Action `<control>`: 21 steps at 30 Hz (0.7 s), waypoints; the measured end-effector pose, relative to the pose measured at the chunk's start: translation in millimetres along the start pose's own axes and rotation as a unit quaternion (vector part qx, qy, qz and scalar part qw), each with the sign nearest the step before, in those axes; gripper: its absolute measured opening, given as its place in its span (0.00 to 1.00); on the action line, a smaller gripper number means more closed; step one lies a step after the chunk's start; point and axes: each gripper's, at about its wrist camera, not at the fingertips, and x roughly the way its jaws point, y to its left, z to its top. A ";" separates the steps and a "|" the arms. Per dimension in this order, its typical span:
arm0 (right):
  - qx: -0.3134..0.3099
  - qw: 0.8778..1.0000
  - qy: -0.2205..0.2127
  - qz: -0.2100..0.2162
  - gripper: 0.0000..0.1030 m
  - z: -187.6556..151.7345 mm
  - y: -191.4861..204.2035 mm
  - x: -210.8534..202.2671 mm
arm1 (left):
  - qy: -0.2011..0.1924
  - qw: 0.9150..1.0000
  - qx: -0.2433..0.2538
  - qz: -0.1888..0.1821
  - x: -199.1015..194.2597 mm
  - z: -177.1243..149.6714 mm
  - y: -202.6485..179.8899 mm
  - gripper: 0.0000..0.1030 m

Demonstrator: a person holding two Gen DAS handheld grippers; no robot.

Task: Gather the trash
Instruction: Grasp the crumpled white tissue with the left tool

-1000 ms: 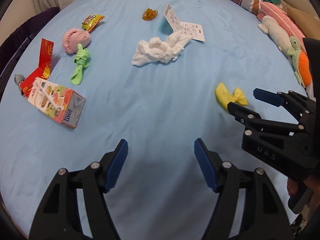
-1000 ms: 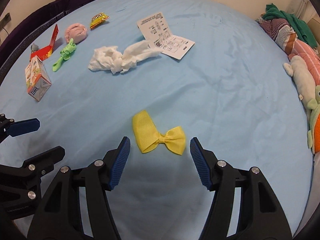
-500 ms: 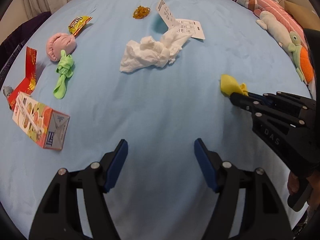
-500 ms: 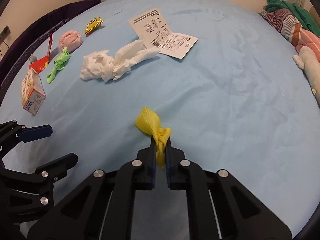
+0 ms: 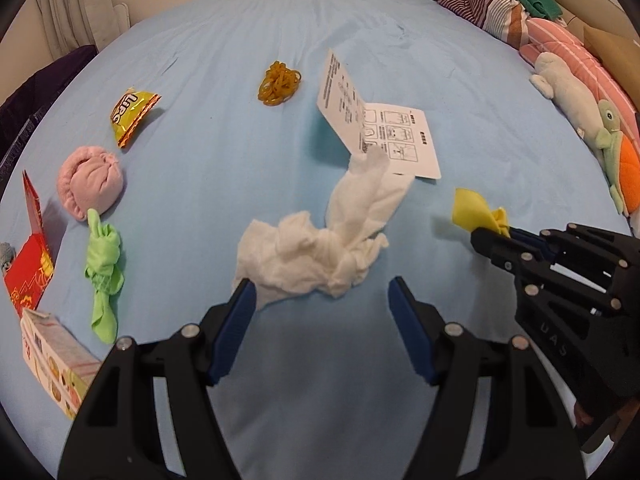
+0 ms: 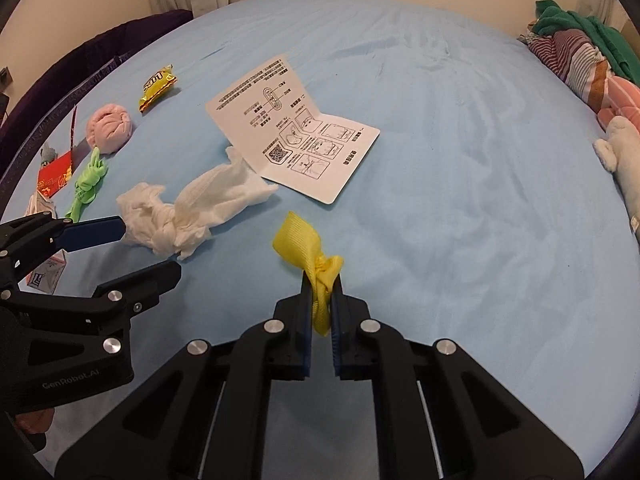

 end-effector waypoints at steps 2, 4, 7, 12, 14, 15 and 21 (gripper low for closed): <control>-0.003 1.000 0.001 0.001 0.07 4.6 -1.3 6.1 | 0.002 1.000 -0.004 0.000 7.4 3.8 0.4 0.67; -0.006 1.000 0.002 0.002 0.07 9.1 -2.0 11.7 | 0.006 1.000 -0.007 0.000 14.8 6.9 0.2 0.67; -0.012 1.000 0.002 0.004 0.07 14.5 -1.8 17.2 | 0.003 1.000 -0.014 0.000 22.3 9.6 0.2 0.65; -0.016 1.000 0.001 0.005 0.07 19.3 -4.0 22.7 | -0.015 1.000 -0.011 0.011 25.1 14.1 0.4 0.38; -0.017 1.000 0.001 0.005 0.07 19.2 -4.0 22.6 | -0.018 1.000 -0.020 0.003 23.7 15.9 5.3 0.32; -0.018 1.000 0.001 0.005 0.07 18.8 -3.9 22.2 | -0.020 1.000 -0.023 0.001 22.3 15.4 7.2 0.30; -0.022 1.000 0.005 0.006 0.07 14.2 -0.2 13.4 | -0.026 0.999 -0.017 0.011 8.5 9.5 2.5 0.29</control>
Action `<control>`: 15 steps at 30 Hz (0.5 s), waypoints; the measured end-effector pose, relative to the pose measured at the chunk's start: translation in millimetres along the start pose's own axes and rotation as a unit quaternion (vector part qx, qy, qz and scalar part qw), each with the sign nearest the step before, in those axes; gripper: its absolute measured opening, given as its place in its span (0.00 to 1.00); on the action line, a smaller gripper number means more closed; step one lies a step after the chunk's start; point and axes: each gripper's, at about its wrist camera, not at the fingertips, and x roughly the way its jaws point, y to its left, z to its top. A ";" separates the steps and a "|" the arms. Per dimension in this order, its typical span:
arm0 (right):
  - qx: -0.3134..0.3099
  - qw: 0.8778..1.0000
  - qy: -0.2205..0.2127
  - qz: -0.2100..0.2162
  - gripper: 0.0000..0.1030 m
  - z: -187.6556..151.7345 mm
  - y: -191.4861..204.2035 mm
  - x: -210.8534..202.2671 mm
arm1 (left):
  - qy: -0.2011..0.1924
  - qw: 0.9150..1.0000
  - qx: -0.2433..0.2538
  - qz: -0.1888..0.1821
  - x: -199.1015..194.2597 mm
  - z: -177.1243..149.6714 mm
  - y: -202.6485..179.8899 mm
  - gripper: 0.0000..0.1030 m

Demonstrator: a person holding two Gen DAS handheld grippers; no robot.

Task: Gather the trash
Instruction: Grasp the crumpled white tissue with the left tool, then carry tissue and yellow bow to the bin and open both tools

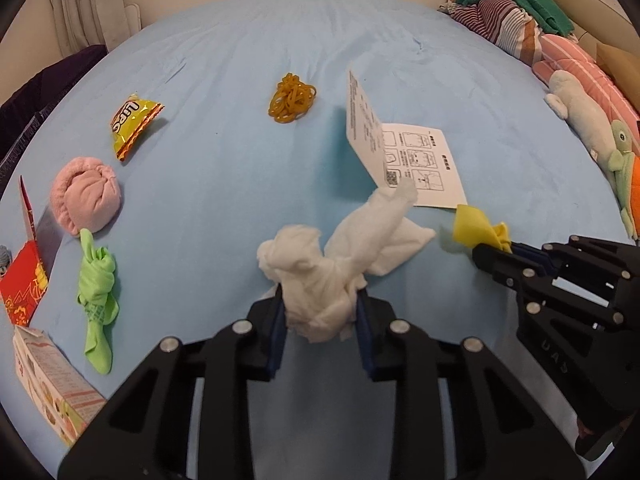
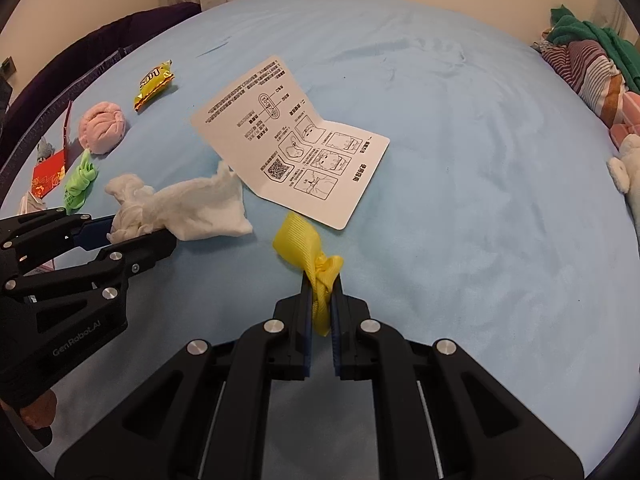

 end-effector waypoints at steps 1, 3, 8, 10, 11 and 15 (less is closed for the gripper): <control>-0.002 1.000 0.000 0.000 0.07 -0.9 1.6 -3.1 | -0.001 1.000 0.000 0.001 -4.2 -2.0 -0.1 0.29; -0.005 1.000 0.000 0.001 0.07 -3.1 4.5 -10.0 | -0.002 1.000 -0.003 0.002 -13.6 -6.0 -0.4 0.29; -0.022 1.000 -0.004 0.005 0.07 -5.8 20.6 -30.1 | -0.007 1.000 -0.014 0.010 -41.9 -18.9 1.1 0.29; -0.031 0.999 -0.007 0.010 0.07 -6.9 29.7 -39.5 | -0.010 1.000 -0.022 0.014 -55.6 -25.4 3.7 0.29; -0.037 0.999 -0.008 0.012 0.07 -7.7 35.4 -44.7 | -0.012 0.999 -0.028 0.017 -63.6 -30.9 6.5 0.29; -0.066 0.997 -0.014 0.026 0.07 -11.2 61.9 -66.7 | -0.019 0.998 -0.058 0.031 -96.5 -54.2 22.5 0.29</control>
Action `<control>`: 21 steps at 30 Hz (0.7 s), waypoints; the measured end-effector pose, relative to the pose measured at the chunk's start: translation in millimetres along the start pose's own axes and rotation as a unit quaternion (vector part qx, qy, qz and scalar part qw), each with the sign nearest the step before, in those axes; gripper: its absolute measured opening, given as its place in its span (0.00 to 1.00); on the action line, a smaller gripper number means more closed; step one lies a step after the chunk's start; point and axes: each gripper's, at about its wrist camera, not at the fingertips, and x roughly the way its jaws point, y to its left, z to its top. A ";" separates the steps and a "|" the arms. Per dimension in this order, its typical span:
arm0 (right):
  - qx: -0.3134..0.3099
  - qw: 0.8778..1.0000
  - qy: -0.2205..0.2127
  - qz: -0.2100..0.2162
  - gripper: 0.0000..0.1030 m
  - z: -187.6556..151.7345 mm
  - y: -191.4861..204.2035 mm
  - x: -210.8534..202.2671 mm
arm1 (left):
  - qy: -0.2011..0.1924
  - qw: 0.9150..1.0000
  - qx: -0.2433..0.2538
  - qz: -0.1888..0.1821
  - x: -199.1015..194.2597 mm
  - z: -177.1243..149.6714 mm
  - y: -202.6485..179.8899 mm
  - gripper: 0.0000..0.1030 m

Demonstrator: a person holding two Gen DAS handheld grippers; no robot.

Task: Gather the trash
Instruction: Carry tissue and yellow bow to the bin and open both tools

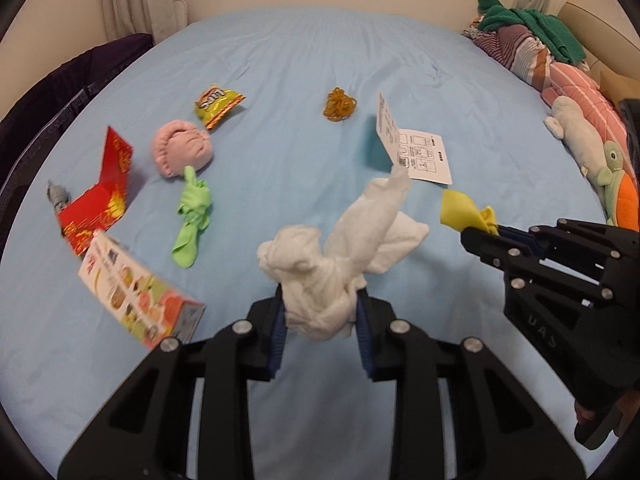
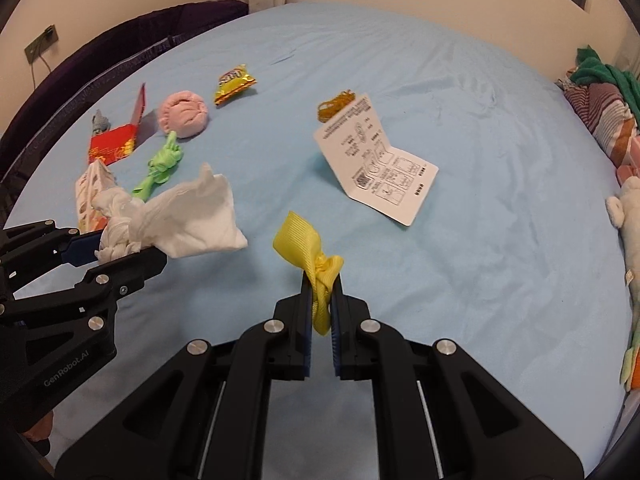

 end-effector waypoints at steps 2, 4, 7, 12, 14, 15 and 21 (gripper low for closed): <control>-0.020 1.000 -0.004 0.009 0.07 0.2 18.8 -11.3 | -0.004 1.000 -0.019 0.010 -18.1 -12.0 12.3 0.29; -0.040 0.999 -0.006 0.020 0.07 -0.1 39.7 -21.6 | -0.007 0.999 -0.040 0.023 -36.1 -25.7 27.3 0.29; -0.076 0.996 -0.010 0.040 0.07 -0.7 77.5 -35.5 | -0.010 0.996 -0.079 0.044 -64.4 -51.2 54.9 0.29; -0.148 0.985 -0.009 0.088 0.07 -6.6 159.8 -55.8 | -0.010 0.984 -0.153 0.092 -116.4 -105.1 113.8 0.29; -0.183 0.977 -0.008 0.112 0.07 -11.9 201.7 -63.6 | -0.008 0.976 -0.187 0.115 -139.4 -133.3 143.4 0.29; -0.201 0.972 -0.007 0.125 0.07 -15.5 223.7 -67.5 | -0.006 0.971 -0.202 0.125 -150.2 -147.4 157.4 0.29; -0.301 0.933 -0.005 0.199 0.07 -46.1 374.4 -96.2 | 0.007 0.931 -0.306 0.201 -228.9 -254.1 253.4 0.29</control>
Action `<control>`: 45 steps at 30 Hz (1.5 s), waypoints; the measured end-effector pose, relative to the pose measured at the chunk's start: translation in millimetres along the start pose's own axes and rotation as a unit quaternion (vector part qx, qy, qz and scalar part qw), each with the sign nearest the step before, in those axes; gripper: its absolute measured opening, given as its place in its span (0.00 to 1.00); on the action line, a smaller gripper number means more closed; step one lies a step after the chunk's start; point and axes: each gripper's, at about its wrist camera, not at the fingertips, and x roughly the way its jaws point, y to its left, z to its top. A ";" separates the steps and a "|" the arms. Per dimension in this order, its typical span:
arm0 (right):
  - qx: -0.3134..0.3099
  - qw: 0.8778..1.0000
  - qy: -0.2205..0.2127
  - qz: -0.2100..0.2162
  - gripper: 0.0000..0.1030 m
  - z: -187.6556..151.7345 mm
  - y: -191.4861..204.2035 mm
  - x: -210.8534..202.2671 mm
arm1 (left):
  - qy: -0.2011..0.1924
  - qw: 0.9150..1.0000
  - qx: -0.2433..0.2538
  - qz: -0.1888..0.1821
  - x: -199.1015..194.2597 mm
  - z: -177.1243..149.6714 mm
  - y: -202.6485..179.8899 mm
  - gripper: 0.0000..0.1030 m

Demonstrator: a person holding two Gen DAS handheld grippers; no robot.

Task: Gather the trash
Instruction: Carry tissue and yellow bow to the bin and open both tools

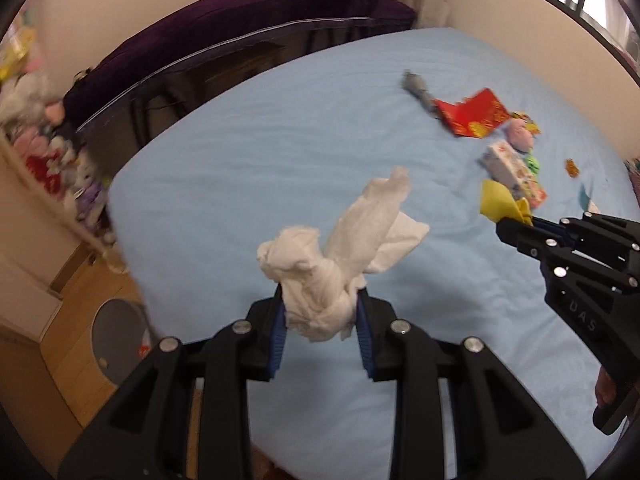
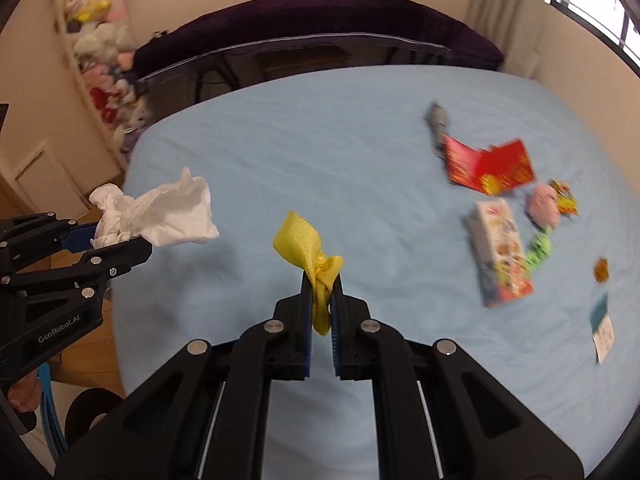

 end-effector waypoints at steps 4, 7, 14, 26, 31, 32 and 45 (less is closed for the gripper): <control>-0.060 0.997 -0.001 0.056 0.07 36.0 103.1 26.1 | 0.010 0.996 -0.070 0.060 -14.8 -28.4 112.2 0.29; -0.101 0.990 0.002 0.099 0.07 59.1 177.0 48.4 | 0.024 0.987 -0.124 0.100 -18.4 -53.3 191.2 0.29; -0.206 0.963 0.013 0.174 0.07 83.3 344.0 109.7 | 0.046 0.962 -0.217 0.162 0.0 -111.8 332.0 0.30; -0.281 0.941 0.048 0.183 0.37 72.2 497.4 227.4 | 0.061 0.947 -0.278 0.147 84.0 -166.1 439.6 0.46; -0.294 0.938 0.044 0.177 0.43 68.7 501.0 238.4 | 0.071 0.945 -0.287 0.139 100.3 -176.0 444.8 0.63; -0.293 0.939 0.046 0.176 0.43 68.8 499.6 239.6 | 0.073 0.945 -0.287 0.137 103.1 -175.3 444.8 0.65; -0.279 0.944 0.037 0.171 0.64 79.7 491.8 237.1 | 0.088 0.947 -0.272 0.143 87.1 -175.4 439.3 0.66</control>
